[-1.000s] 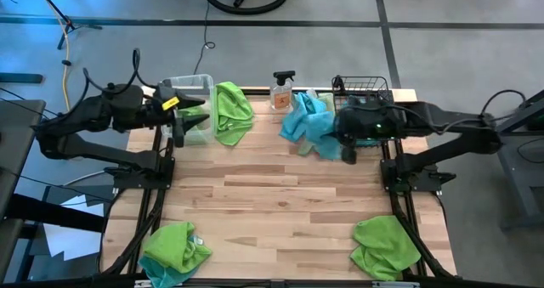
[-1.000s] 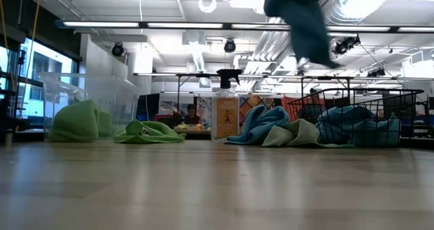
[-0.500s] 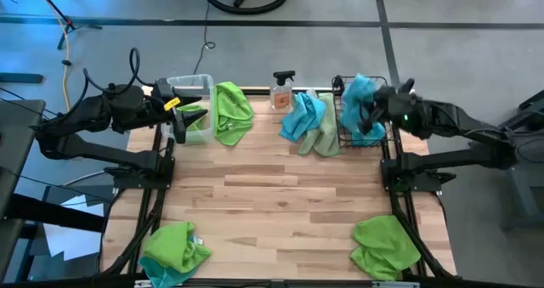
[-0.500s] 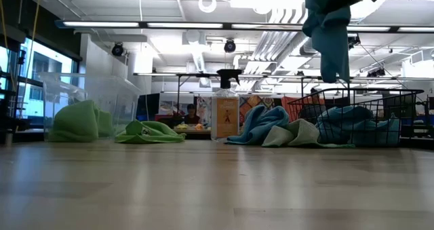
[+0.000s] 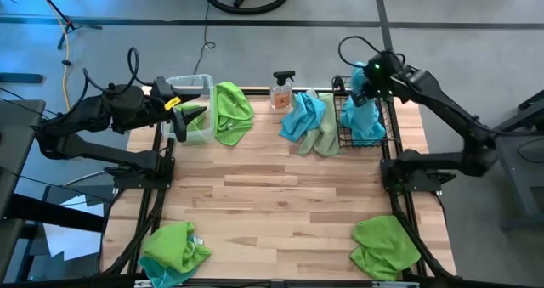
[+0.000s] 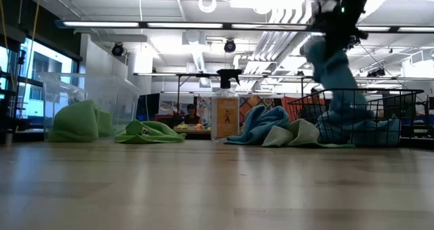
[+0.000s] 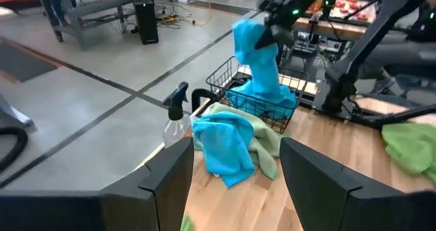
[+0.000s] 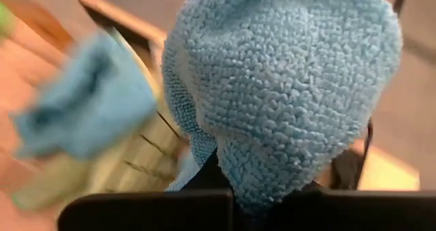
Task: Sort microfiber towel by color & place in baskets
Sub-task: Put the blue microfiber cloth into the basket
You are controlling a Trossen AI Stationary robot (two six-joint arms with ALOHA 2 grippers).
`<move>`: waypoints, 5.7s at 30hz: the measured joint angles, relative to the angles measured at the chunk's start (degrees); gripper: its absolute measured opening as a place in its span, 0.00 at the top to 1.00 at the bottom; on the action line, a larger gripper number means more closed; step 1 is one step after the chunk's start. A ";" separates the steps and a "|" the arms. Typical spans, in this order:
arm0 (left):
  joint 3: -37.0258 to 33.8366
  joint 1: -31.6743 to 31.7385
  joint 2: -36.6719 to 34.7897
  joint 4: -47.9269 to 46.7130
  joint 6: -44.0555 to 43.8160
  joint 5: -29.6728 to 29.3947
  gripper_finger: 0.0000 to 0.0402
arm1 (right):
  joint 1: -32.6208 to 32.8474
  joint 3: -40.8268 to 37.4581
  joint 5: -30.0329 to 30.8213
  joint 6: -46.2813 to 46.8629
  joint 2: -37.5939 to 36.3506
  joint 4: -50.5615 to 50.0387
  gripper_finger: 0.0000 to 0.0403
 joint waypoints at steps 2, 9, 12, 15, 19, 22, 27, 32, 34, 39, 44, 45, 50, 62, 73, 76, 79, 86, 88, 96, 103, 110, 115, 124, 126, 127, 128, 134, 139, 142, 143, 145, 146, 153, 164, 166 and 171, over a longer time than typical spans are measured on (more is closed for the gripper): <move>0.00 0.00 0.00 0.02 2.04 0.00 0.48 | -3.03 0.00 -1.74 0.99 2.75 -2.56 1.00; 0.00 0.00 0.00 0.02 7.44 0.02 0.48 | -7.71 -0.01 -10.89 5.59 11.92 -5.07 1.00; 0.00 0.00 0.00 0.00 7.68 0.03 0.48 | -7.79 -0.20 -11.07 8.81 15.86 -5.10 1.00; 0.00 0.00 0.00 0.00 7.69 0.04 0.48 | -7.79 -0.24 -11.06 11.79 20.31 -4.97 1.00; 0.00 0.00 0.00 0.00 7.69 0.07 0.48 | -7.79 -0.26 -11.06 14.37 26.33 -3.65 1.00; 0.00 0.00 0.00 0.00 7.23 0.10 0.48 | -7.79 -0.26 -11.04 14.49 29.95 -2.38 0.99; 0.00 0.00 0.00 -0.02 6.79 0.11 0.48 | -7.79 -0.26 -8.90 17.12 33.64 -2.29 0.89; 0.00 0.00 0.00 -0.02 2.81 0.13 0.48 | -7.68 -0.22 -9.14 14.86 33.56 -2.59 0.70; 0.00 -0.02 0.00 -0.02 2.58 0.13 0.48 | -7.66 -0.31 -9.16 13.48 32.95 -2.86 0.61; 0.00 -0.01 0.00 -0.02 2.55 0.11 0.48 | -7.68 -0.33 -9.33 13.22 30.31 -3.42 0.42; 0.00 0.00 0.00 -0.02 0.56 0.09 0.48 | -7.68 0.41 -8.11 12.83 27.25 -4.54 0.35; 0.00 0.00 0.00 -0.02 0.17 0.09 0.48 | -7.68 0.49 -7.97 12.80 26.48 -4.53 0.34; 0.00 -0.01 0.00 -0.02 -0.06 0.09 0.48 | -7.68 0.57 -7.78 12.86 22.39 -5.06 0.34; -0.02 0.00 0.19 1.88 3.73 0.04 0.48 | -4.87 0.57 -7.36 10.25 7.98 1.14 0.34; -0.04 0.59 5.79 10.63 12.22 -1.52 0.48 | 10.27 -0.13 -10.49 5.92 -1.99 24.84 0.34; -0.04 1.89 7.94 12.81 11.23 2.42 0.48 | 14.80 -0.15 -11.23 4.47 -1.66 28.83 0.34; -0.04 3.69 9.96 15.85 9.84 7.34 0.48 | 19.01 -0.17 -12.10 2.62 -0.72 31.73 0.34; -0.04 7.81 13.75 24.09 5.88 14.73 0.48 | 24.38 -0.23 -12.40 -2.64 0.76 36.28 0.34; -0.04 8.91 14.70 26.51 5.03 17.36 0.48 | 24.97 -0.24 -13.84 -3.68 0.75 38.10 0.34; -0.04 13.68 18.46 31.04 4.11 30.61 0.48 | 27.42 -0.24 -26.51 -1.47 0.74 43.54 0.34; -0.04 18.21 19.12 29.93 5.33 37.13 0.48 | 29.94 -0.24 -26.80 -3.81 0.74 45.59 0.34; -1.67 19.96 18.69 29.09 7.23 39.56 0.48 | 30.66 -0.24 -26.48 -4.13 0.87 45.55 0.34; -8.76 20.26 17.02 34.52 3.19 40.63 0.48 | 30.64 -0.24 -23.61 -3.24 0.96 45.55 0.34; -13.96 20.26 13.20 41.75 -2.27 40.37 0.48 | 30.58 0.03 -15.81 -0.10 5.74 44.95 0.34; -13.97 20.26 12.30 41.91 -1.48 39.91 0.48 | 29.62 1.62 -10.42 2.77 8.34 41.59 0.34; -13.97 20.28 11.83 41.98 -1.07 39.87 0.48 | 28.63 3.05 -8.59 4.40 9.77 38.66 0.34; -13.97 20.28 11.35 42.11 -0.55 39.79 0.48 | 27.46 4.75 -7.31 5.85 11.37 35.43 0.34; -13.97 20.35 10.34 42.10 0.70 39.25 0.48 | 19.96 16.21 -5.71 16.02 23.45 16.22 0.35; -13.97 20.35 10.36 41.70 0.65 39.15 0.48 | 16.27 22.76 -5.23 16.30 33.90 7.48 0.35; -13.97 20.35 10.38 41.15 0.65 39.12 0.48 | 15.17 24.92 -5.27 15.75 38.70 5.07 0.35; -13.97 20.35 10.38 41.10 0.65 39.12 0.48 | 15.03 25.27 -5.27 15.59 39.98 4.48 0.35; -13.97 20.35 10.38 40.87 0.64 39.10 0.48 | 14.75 25.42 -5.29 14.76 41.97 3.81 0.35; -13.97 20.35 10.38 40.67 0.63 39.10 0.48 | 14.72 25.40 -5.31 14.06 42.81 3.63 0.35; -13.97 20.35 10.38 40.28 0.63 39.10 0.48 | 15.28 25.38 -5.40 2.19 45.53 2.82 0.35; -13.97 20.37 10.38 40.28 0.61 39.10 0.48 | 14.46 25.20 -5.47 -6.77 45.81 2.46 0.35; -13.97 20.37 10.38 40.28 0.59 39.10 0.48 | 14.46 24.23 -5.51 -7.73 45.81 2.69 0.35; -13.97 20.37 10.38 40.28 0.00 39.12 0.48 | 14.35 18.45 -5.59 -9.71 45.81 3.25 0.35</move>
